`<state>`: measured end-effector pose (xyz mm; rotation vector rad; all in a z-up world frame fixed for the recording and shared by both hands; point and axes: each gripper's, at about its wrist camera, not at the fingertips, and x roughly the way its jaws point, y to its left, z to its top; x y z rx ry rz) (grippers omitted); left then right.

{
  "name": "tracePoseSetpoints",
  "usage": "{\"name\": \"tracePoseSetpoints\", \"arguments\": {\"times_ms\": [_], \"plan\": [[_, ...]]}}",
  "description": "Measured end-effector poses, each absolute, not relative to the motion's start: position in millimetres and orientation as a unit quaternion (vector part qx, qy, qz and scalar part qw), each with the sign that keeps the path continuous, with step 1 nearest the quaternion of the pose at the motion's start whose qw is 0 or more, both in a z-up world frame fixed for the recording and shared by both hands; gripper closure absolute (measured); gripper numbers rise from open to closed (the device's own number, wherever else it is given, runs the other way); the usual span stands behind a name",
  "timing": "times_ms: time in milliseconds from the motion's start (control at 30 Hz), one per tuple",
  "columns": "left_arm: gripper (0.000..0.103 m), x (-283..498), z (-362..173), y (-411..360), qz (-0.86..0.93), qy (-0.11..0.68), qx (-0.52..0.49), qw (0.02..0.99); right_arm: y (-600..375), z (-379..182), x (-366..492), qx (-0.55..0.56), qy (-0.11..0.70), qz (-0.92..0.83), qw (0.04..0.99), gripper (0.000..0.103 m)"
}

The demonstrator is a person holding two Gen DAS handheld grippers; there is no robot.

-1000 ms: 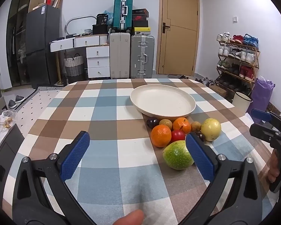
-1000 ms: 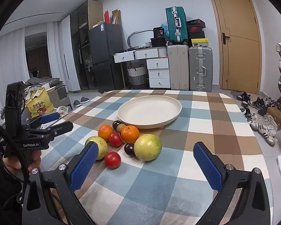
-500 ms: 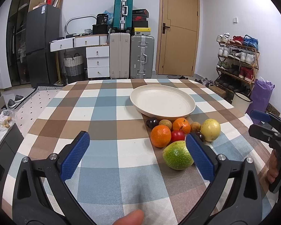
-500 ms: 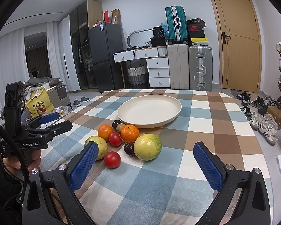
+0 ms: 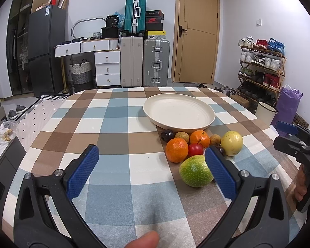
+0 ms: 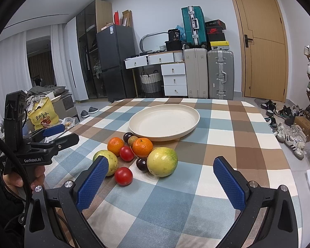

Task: Organize fruits

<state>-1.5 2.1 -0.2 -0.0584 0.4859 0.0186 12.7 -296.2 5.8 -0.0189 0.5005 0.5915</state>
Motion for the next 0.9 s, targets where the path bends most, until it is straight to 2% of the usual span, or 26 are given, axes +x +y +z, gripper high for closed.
{"name": "tracePoseSetpoints", "arguments": {"times_ms": [900], "plan": [[0.001, -3.0, 0.2, 4.8, 0.008, 0.24, -0.029, 0.97, -296.1, 6.3, 11.7, -0.009, 0.246, 0.285, 0.926, 0.0]]}}
